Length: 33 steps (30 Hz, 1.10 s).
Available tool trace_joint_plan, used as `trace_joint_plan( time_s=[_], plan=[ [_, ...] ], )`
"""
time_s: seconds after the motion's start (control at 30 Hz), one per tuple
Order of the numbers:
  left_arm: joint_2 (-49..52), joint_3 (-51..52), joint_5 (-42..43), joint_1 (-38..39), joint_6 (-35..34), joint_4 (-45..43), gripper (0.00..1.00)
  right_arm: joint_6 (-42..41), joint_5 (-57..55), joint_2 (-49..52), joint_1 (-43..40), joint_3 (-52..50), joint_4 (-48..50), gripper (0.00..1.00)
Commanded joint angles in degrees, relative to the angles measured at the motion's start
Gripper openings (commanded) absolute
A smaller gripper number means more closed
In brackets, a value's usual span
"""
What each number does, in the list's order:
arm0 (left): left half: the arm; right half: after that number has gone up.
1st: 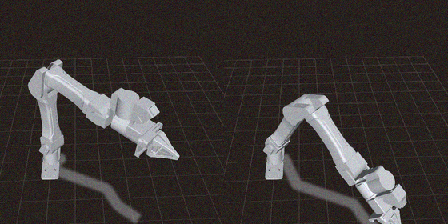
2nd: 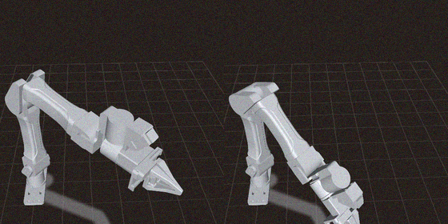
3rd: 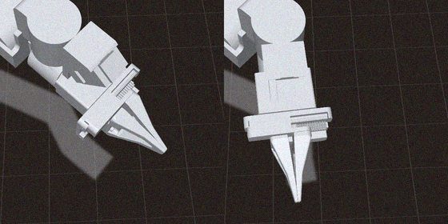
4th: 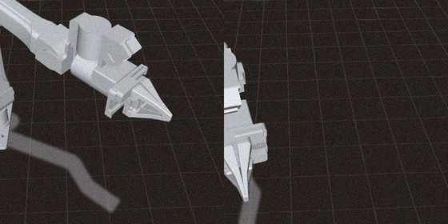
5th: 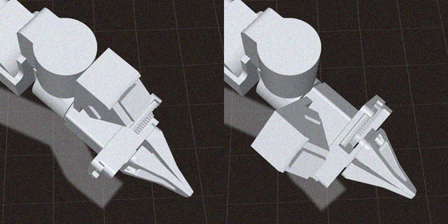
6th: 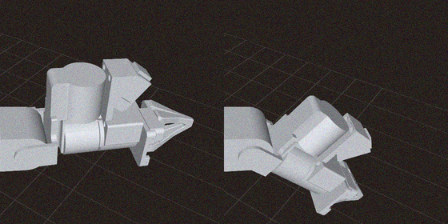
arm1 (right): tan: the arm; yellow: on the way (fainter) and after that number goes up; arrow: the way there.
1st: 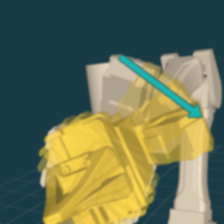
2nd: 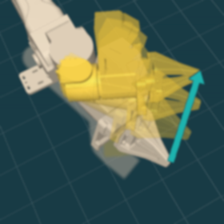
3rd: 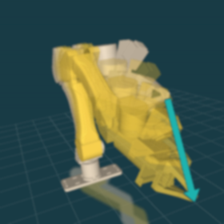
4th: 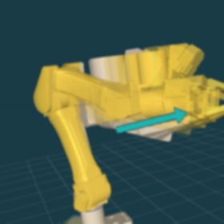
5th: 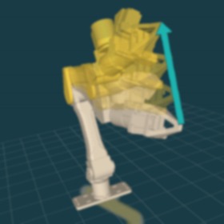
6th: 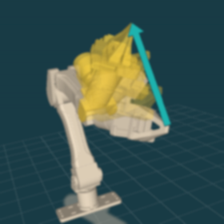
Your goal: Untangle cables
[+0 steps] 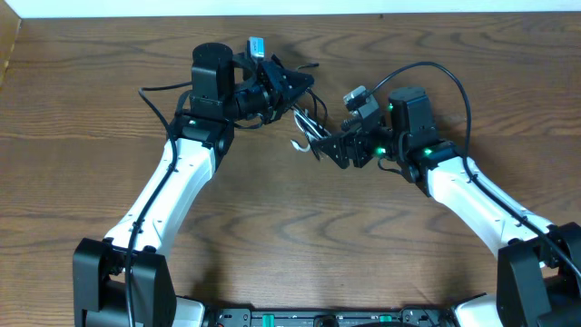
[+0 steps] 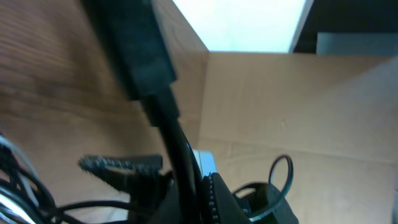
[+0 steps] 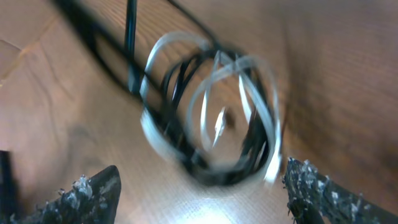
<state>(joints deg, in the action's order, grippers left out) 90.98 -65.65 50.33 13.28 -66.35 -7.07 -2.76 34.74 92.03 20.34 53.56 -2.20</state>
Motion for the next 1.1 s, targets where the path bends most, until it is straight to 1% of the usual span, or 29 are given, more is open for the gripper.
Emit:
trace_joint_plan(
  time_s=[0.0, 0.03, 0.1, 0.17, 0.27, 0.3, 0.37, 0.4, 0.43, 0.47, 0.5, 0.53, 0.57, 0.6, 0.63, 0.67, 0.73, 0.77, 0.8, 0.83, 0.9, 0.97, 1.0, 1.07],
  plan=[
    [-0.4, -1.3, 5.9, 0.2, -2.8, -1.0, 0.07, 4.3, -3.2, 0.9, 0.4, 0.0, 0.9, 0.75],
    [-0.4, -1.3, 6.4, 0.2, -3.3, -1.2, 0.08, 5.1, -3.7, 1.1, 0.4, 0.0, 0.8, 0.72],
    [-0.4, -1.3, 7.6, 0.2, -3.6, -1.2, 0.07, 5.2, -4.9, 1.6, 0.4, 0.0, 0.7, 0.70],
    [-0.4, -1.3, 8.6, 0.2, -4.3, -1.2, 0.07, 5.9, -4.7, 3.2, 0.5, 0.0, 1.2, 0.64],
    [-0.4, -1.3, 9.0, 0.2, -4.5, -1.2, 0.08, 5.9, -4.3, 4.7, 0.9, 0.0, 2.2, 0.46],
    [-0.4, -1.3, 9.0, 0.2, -4.4, -1.2, 0.07, 5.9, -4.2, 4.9, 1.0, 0.0, 2.5, 0.36],
    [-0.4, -1.3, 9.0, 0.2, -3.6, -1.2, 0.07, 5.8, -4.2, 4.9, 1.1, 0.0, 3.0, 0.21],
    [-0.4, -1.3, 9.0, 0.1, -2.6, -1.2, 0.07, 5.7, -4.2, 4.9, 1.1, 0.0, 3.4, 0.15],
    [-0.4, -1.3, 8.7, 0.1, -1.6, -1.2, 0.07, 5.0, -4.2, 4.9, 1.0, 0.0, 3.7, 0.12],
    [-0.4, -1.3, 8.3, 0.1, 0.4, -1.1, 0.08, 3.8, -4.2, 4.8, 0.9, 0.0, 3.8, 0.09],
    [-0.4, -1.3, 7.4, 0.1, 3.4, -0.9, 0.08, 1.3, -4.2, 4.6, 0.4, 0.0, 3.9, 0.03],
    [-0.4, -1.3, 6.7, 0.1, 5.7, -0.4, 0.07, -0.2, -4.2, 4.3, 0.1, 0.0, 3.7, 0.01],
    [-0.4, -1.3, 4.9, 0.1, 9.3, 0.7, 0.08, -4.3, -4.1, 3.8, -0.9, 0.0, 3.2, 0.01],
    [-0.4, -1.3, 1.2, 0.0, 13.8, 3.3, 0.08, -7.3, -2.9, 3.0, -2.1, 0.0, 2.3, 0.01],
    [-0.4, -1.3, -1.8, 0.0, 16.3, 5.4, 0.08, -8.4, -1.1, 2.3, -3.1, 0.0, 1.4, 0.01],
    [-0.4, -1.3, -8.2, -0.2, 18.7, 9.8, 0.09, -10.1, 2.1, 1.0, -4.8, 0.0, -0.7, 0.01],
    [-0.4, -1.3, -16.5, -0.3, 20.6, 14.8, 0.21, -12.7, 4.3, -0.6, -6.8, 0.0, -3.6, 0.01],
    [-0.4, -1.3, -20.3, -0.2, 21.4, 16.9, 0.31, -14.1, 4.9, -1.4, -7.8, 0.0, -5.3, 0.01],
    [-0.4, -1.3, -23.7, -0.2, 22.9, 18.8, 0.38, -15.6, 4.9, -2.1, -8.9, 0.0, -7.1, 0.01],
    [-0.4, -1.3, -26.4, -0.2, 24.0, 20.5, 0.49, -16.8, 4.9, -2.9, -10.1, 0.0, -9.2, 0.01],
    [-0.4, -1.3, -29.1, -0.2, 26.2, 23.1, 0.63, -18.3, 4.9, -4.1, -12.3, 0.0, -12.9, 0.01],
    [-0.4, -1.3, -29.4, -0.2, 27.6, 24.7, 0.71, -19.8, 4.8, -4.7, -13.8, 0.0, -16.1, 0.01],
    [-0.4, -1.3, -29.4, -0.2, 28.2, 25.4, 0.73, -21.1, 4.6, -4.9, -14.3, 0.0, -17.7, 0.01],
    [-0.4, -1.3, -29.0, -0.2, 28.3, 27.3, 0.73, -23.8, 4.6, -4.8, -15.1, 0.0, -20.4, 0.01]
  ],
)
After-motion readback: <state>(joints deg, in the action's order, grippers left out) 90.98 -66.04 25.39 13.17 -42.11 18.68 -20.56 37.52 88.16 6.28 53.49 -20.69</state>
